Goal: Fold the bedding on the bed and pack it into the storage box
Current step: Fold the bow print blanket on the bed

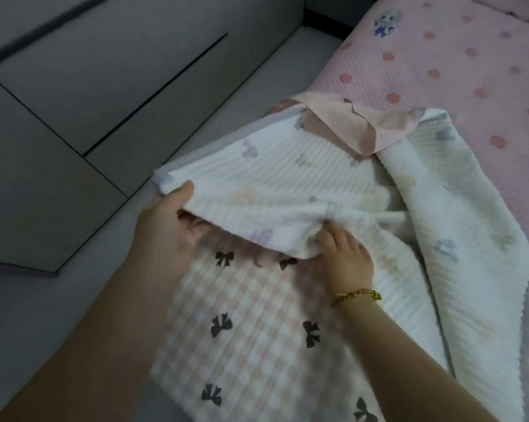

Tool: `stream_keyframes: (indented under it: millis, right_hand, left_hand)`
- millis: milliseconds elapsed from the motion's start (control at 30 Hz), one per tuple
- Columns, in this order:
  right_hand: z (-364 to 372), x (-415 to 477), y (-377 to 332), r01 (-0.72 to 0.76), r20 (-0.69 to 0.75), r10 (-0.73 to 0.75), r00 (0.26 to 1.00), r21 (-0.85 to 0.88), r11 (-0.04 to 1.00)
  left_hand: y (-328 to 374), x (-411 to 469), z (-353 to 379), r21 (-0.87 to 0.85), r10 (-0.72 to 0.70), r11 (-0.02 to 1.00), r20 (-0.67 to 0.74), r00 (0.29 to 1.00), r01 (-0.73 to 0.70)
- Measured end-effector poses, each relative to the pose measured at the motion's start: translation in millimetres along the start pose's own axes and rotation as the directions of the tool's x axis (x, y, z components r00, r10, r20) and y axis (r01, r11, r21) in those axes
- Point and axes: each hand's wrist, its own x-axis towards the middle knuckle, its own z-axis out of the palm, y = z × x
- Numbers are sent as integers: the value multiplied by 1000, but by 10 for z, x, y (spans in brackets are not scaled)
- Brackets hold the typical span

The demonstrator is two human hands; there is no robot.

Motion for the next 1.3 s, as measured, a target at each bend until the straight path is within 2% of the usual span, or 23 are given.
stream_keyframes:
  millis: [33,100,167,200,267,333,467,500,533,567,600,633,700,733,800,900,967,1000,1067,1100,1167,1233,1300]
  right_hand:
    - [-50,31,-32,-68,194,51,980,81,994]
    - [-112,33,-41,-240,345,108,932,367,899]
    - [-209,-4,24,-404,387,174,905,659,634]
    - [-248,-18,82,-487,436,218,873,765,421]
    - [-306,-22,208,-586,560,246,791,809,43]
    - [-318,-25,313,-654,639,267,721,755,-44]
    - [-211,-108,318,-695,611,384,692,708,128]
    - [-179,-159,308,-659,497,483,720,708,253]
    - [-168,-212,296,-575,267,573,775,675,463]
    - [-144,-282,263,-394,-42,518,854,599,697]
    - [-99,-358,188,-131,-292,301,908,484,865]
    - [-23,-480,91,133,-403,17,915,343,930]
    - [186,-691,-102,385,-303,-335,892,120,915]
    - [256,-722,-170,372,-209,-356,911,42,927]
    - [300,-636,-246,179,-54,-181,982,-40,983]
    - [130,-328,-258,-18,-8,18,1000,66,998]
    - [-33,-147,-298,-73,212,50,976,104,992]
    - [-47,-139,-268,-65,248,15,969,195,979]
    - [-191,-207,-244,-60,210,-52,976,493,868]
    - [-371,-241,-256,12,97,-90,991,612,790]
    - [-610,-375,-316,236,-179,-156,971,671,703]
    - [-633,-568,-447,388,-323,-229,918,623,680]
    - [-454,-762,-585,375,-205,-317,926,587,718]
  left_hand:
    - [-31,52,-47,-44,-56,997,46,997,58]
    - [-132,181,-83,-78,-144,985,99,985,152]
    - [-314,330,-111,-28,-191,981,89,978,194]
    - [-404,378,-102,26,-231,973,109,967,230]
    - [-580,454,-52,121,-312,947,119,942,298]
    - [-686,510,28,177,-358,926,127,925,334]
    - [-739,617,151,204,-303,939,114,946,277]
    - [-721,627,155,260,-252,938,65,966,228]
    - [-690,635,151,343,-175,925,-1,985,165]
    - [-669,645,129,444,-83,890,-58,995,100]
    - [-618,637,92,518,8,854,-101,995,45]
    - [-568,626,28,566,82,825,-127,988,4]
    - [-471,612,-148,610,153,792,-158,975,-25]
    - [-418,588,-230,633,165,774,-166,972,-23]
    - [-332,528,-366,666,177,745,-141,974,-39]
    - [-230,435,-407,682,223,726,-113,968,-87]
    - [-178,400,-414,677,270,727,-130,954,-114]
    - [-134,379,-422,685,298,718,-138,945,-126]
    - [-3,359,-530,693,355,707,-176,918,-141]
    - [77,360,-605,689,382,711,-206,901,-144]
    - [192,349,-762,717,451,678,-235,861,-159]
    - [194,372,-935,835,491,539,-201,848,-114]
    - [79,378,-1081,949,392,315,-156,907,26]
